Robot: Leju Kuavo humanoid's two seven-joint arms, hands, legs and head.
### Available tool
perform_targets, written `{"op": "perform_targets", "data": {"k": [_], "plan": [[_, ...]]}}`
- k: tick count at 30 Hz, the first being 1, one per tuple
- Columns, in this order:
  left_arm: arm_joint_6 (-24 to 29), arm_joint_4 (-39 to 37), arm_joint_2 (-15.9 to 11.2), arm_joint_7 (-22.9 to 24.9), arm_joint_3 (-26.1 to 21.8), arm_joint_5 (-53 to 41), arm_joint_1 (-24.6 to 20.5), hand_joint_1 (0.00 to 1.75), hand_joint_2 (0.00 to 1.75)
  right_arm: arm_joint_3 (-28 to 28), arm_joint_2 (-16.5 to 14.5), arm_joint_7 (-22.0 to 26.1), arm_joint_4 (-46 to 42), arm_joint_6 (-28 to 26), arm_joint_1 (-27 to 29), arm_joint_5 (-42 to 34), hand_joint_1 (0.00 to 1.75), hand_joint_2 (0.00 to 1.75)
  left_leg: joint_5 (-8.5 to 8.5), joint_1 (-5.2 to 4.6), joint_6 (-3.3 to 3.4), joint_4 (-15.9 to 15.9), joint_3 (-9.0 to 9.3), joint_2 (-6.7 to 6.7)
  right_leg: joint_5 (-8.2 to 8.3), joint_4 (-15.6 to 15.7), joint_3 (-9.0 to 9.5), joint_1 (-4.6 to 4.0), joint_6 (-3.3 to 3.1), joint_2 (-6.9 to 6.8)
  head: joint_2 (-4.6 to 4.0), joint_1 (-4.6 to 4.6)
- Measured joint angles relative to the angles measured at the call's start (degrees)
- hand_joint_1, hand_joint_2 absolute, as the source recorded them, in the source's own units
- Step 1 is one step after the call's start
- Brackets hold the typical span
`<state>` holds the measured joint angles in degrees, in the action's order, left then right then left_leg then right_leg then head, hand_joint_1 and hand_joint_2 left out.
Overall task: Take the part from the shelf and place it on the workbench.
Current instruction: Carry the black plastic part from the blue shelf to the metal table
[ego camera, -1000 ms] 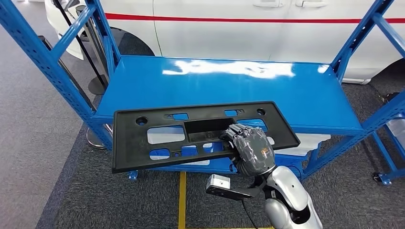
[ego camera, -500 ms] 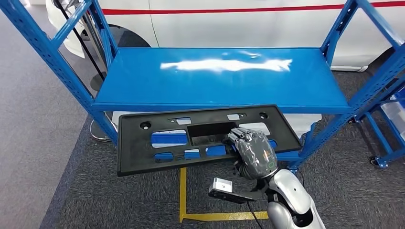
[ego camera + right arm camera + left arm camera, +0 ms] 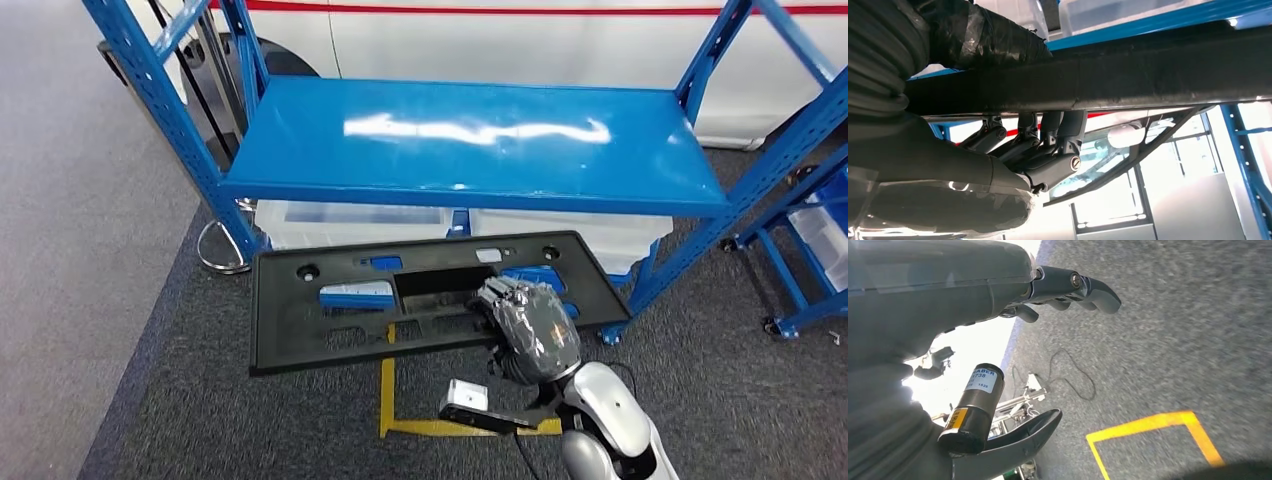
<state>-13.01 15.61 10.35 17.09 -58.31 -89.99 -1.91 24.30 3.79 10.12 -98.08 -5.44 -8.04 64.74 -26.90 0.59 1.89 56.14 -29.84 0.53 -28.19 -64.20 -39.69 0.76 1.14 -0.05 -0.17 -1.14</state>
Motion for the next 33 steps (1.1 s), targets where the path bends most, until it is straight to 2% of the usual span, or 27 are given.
{"op": "perform_targets", "data": {"k": [1,2,3,4,5,6,7,8,9,10,12,13,14,17,18,19,20,21,22,24,25,27,28,29,30,32,33], "plan": [[-0.03,0.00,-0.01,0.02,0.00,0.00,0.00,0.00,1.75,0.00,0.02,-0.01,0.09,0.01,0.01,-0.04,1.75,1.75,0.57,-0.04,0.24,0.09,-0.85,0.03,-2.97,-3.73,-0.88,-0.01,0.11,0.02,0.00,-0.03],[-0.06,0.00,-0.02,0.02,0.00,-0.01,0.00,0.00,1.75,0.00,0.02,0.00,0.20,0.01,0.03,-0.06,1.75,1.75,1.14,-0.09,0.32,0.29,-1.76,0.06,-4.97,-7.47,-1.57,0.02,0.20,0.02,0.00,-0.03],[-0.08,0.00,-0.03,0.02,0.00,-0.01,-0.02,0.00,1.75,0.00,0.03,0.00,0.32,0.02,0.04,-0.07,1.75,1.75,1.68,-0.12,0.29,0.55,-2.71,0.09,-5.57,-10.27,-1.76,0.03,0.28,0.01,0.00,-0.04],[-0.10,0.00,-0.03,0.02,0.00,-0.01,-0.03,0.00,1.75,0.00,0.03,0.00,0.45,0.02,0.05,-0.07,1.75,1.75,2.18,-0.11,0.20,0.86,-3.70,0.11,-4.75,-11.39,-1.11,0.07,0.33,0.01,0.00,-0.04],[-0.13,-0.01,-0.03,0.02,0.00,-0.01,-0.04,0.00,1.75,0.00,0.03,0.00,0.55,0.02,0.04,-0.07,1.75,1.75,2.64,-0.08,0.06,1.24,-4.67,0.12,-3.10,-10.54,0.52,0.14,0.35,0.00,0.00,-0.03],[-0.15,-0.01,-0.02,0.02,0.00,-0.01,-0.04,0.00,1.75,0.00,0.03,0.00,0.61,0.02,0.02,-0.07,1.75,1.75,3.05,-0.05,-0.13,1.69,-5.57,0.11,-1.56,-7.84,3.09,0.23,0.35,-0.01,0.00,-0.03],[-0.17,-0.02,-0.02,0.02,0.00,-0.01,-0.03,0.00,1.75,0.01,0.03,0.00,0.63,0.02,-0.04,-0.07,1.75,1.75,3.39,-0.10,-0.38,2.17,-6.39,0.09,-1.07,-3.88,6.11,0.24,0.31,0.01,0.00,-0.03],[-0.19,-0.02,-0.01,0.02,0.00,-0.01,-0.02,0.00,1.75,0.01,0.03,0.00,0.63,0.02,-0.08,-0.07,1.75,1.75,3.72,-0.16,-0.66,2.57,-6.99,0.06,-1.55,0.18,8.90,0.16,0.09,0.08,0.00,-0.01],[-0.20,-0.02,-0.01,0.02,0.00,-0.01,0.00,0.00,1.75,0.02,0.03,0.00,0.63,0.02,-0.11,-0.07,1.75,1.75,4.15,-0.23,-0.96,2.83,-7.39,0.04,-2.34,3.19,10.73,0.04,-0.18,0.13,0.00,-0.01],[-0.19,-0.03,-0.01,0.02,0.00,0.00,0.04,0.00,1.75,0.02,0.03,0.00,0.63,0.02,-0.11,-0.07,1.75,1.75,4.67,-0.31,-1.26,2.87,-7.65,0.03,-3.05,4.88,11.50,-0.18,-0.53,0.19,0.00,0.01],[-0.16,-0.04,-0.03,0.03,0.00,0.01,0.19,0.00,1.75,0.03,0.03,0.01,0.68,0.04,-0.01,-0.08,1.75,1.75,5.39,-0.25,-1.90,2.82,-8.04,-0.05,-2.48,5.37,10.89,-0.21,-1.46,0.06,0.00,0.00],[-0.13,-0.04,-0.05,0.06,0.01,0.01,0.26,0.00,1.75,0.04,0.02,0.01,0.72,0.05,0.03,-0.09,1.75,1.75,4.58,-0.18,-2.21,3.32,-8.44,-0.12,-1.90,5.41,10.35,-0.14,-2.02,-0.06,0.00,0.02],[-0.11,-0.04,-0.08,0.09,0.01,0.01,0.30,0.00,1.75,0.05,0.01,0.01,0.74,0.07,0.05,-0.09,1.75,1.75,2.67,-0.10,-2.50,4.71,-9.01,-0.19,-1.24,5.49,9.71,-0.03,-2.58,-0.20,0.00,0.02],[-0.10,-0.04,-0.10,0.13,0.00,0.03,0.33,0.00,1.75,0.10,-0.03,0.00,0.78,0.10,0.11,-0.09,1.75,1.75,-5.56,0.05,-3.12,14.34,-11.15,-0.24,0.83,5.35,7.25,-0.14,-3.43,-0.35,0.00,0.02],[-0.11,-0.04,-0.10,0.14,0.00,0.06,0.33,0.00,1.75,0.13,-0.03,0.00,0.79,0.11,0.14,-0.09,1.75,1.75,-6.56,0.05,-3.21,17.38,-11.34,-0.24,1.53,5.20,6.24,-0.23,-3.45,-0.39,0.00,0.02],[-0.10,-0.04,-0.10,0.15,0.00,0.09,0.32,0.00,1.75,0.16,-0.03,0.00,0.79,0.12,0.18,-0.09,1.75,1.75,-6.14,0.04,-3.19,18.95,-10.84,-0.25,2.18,5.01,5.21,-0.32,-3.44,-0.43,0.00,0.02],[-0.07,-0.04,-0.10,0.18,0.00,0.13,0.30,0.00,1.75,0.20,-0.03,0.00,0.79,0.13,0.23,-0.09,1.75,1.75,-4.68,0.03,-3.06,18.66,-9.48,-0.26,2.80,4.78,4.19,-0.39,-3.41,-0.47,0.00,0.02],[-0.02,-0.04,-0.12,0.22,0.00,0.15,0.27,0.00,1.75,0.24,-0.03,0.00,0.79,0.14,0.27,-0.08,1.75,1.75,-2.98,-0.01,-2.78,16.48,-7.16,-0.29,3.39,4.53,3.24,-0.47,-3.35,-0.47,0.00,0.03],[0.04,-0.04,-0.18,0.27,0.00,0.16,0.21,0.00,1.75,0.28,-0.05,0.00,0.79,0.14,0.31,-0.08,1.75,1.75,-2.26,-0.13,-2.34,12.74,-4.06,-0.36,3.94,4.30,2.47,-0.49,-3.25,-0.45,0.00,0.03],[0.16,-0.05,-0.35,0.34,0.00,0.18,0.08,0.00,1.75,0.32,-0.10,-0.01,0.79,0.14,0.36,-0.07,1.75,1.75,-3.17,-0.47,-1.60,4.32,1.93,-0.50,5.09,4.15,1.60,-0.56,-2.79,-0.46,0.00,0.02],[0.20,-0.05,-0.42,0.36,0.00,0.20,0.01,0.00,1.75,0.34,-0.12,-0.01,0.78,0.14,0.40,-0.07,1.75,1.75,-3.92,-0.70,-1.35,1.63,3.49,-0.56,5.71,4.33,1.52,-0.46,-2.45,-0.51,0.00,0.03],[0.26,-0.08,-0.44,0.37,0.00,0.23,-0.05,0.00,1.75,0.41,-0.11,-0.01,0.79,0.13,0.48,-0.07,1.75,1.75,-3.27,-0.76,-1.05,-0.06,3.67,-0.54,6.87,4.88,1.45,-0.33,-1.70,-0.56,0.00,0.06],[0.27,-0.10,-0.42,0.37,0.00,0.25,-0.10,0.00,1.75,0.45,-0.09,-0.03,0.80,0.13,0.56,-0.07,1.75,1.75,-2.45,-0.65,-0.72,-0.44,3.22,-0.38,6.39,4.66,1.25,-0.31,-1.36,-0.43,0.00,0.09],[0.28,-0.13,-0.41,0.37,0.00,0.26,-0.12,0.00,1.75,0.48,-0.07,-0.04,0.83,0.14,0.64,-0.07,1.75,1.75,-1.58,-0.45,-0.29,-0.74,2.63,-0.19,4.71,3.66,0.85,-0.34,-1.08,-0.26,0.00,0.06],[0.31,-0.16,-0.41,0.37,-0.01,0.28,-0.12,0.00,1.75,0.49,-0.05,-0.06,0.85,0.14,0.73,-0.07,1.75,1.75,-0.68,-0.26,0.08,-0.93,1.89,-0.01,1.91,1.62,0.27,-0.31,-0.83,-0.10,0.00,0.03],[0.36,-0.17,-0.45,0.37,-0.02,0.32,-0.10,0.00,1.75,0.50,-0.03,-0.09,0.86,0.15,0.89,-0.07,1.75,1.75,0.89,-0.32,0.44,-0.64,-0.19,0.19,-4.14,-4.84,-0.92,-0.04,-0.43,0.02,0.00,-0.02],[0.37,-0.17,-0.45,0.37,-0.02,0.33,-0.08,0.00,1.75,0.50,-0.02,-0.10,0.88,0.15,0.98,-0.07,1.75,1.75,1.67,-0.34,0.34,-0.35,-1.39,0.21,-5.40,-8.15,-1.20,0.12,-0.22,0.01,0.00,-0.02]]}}
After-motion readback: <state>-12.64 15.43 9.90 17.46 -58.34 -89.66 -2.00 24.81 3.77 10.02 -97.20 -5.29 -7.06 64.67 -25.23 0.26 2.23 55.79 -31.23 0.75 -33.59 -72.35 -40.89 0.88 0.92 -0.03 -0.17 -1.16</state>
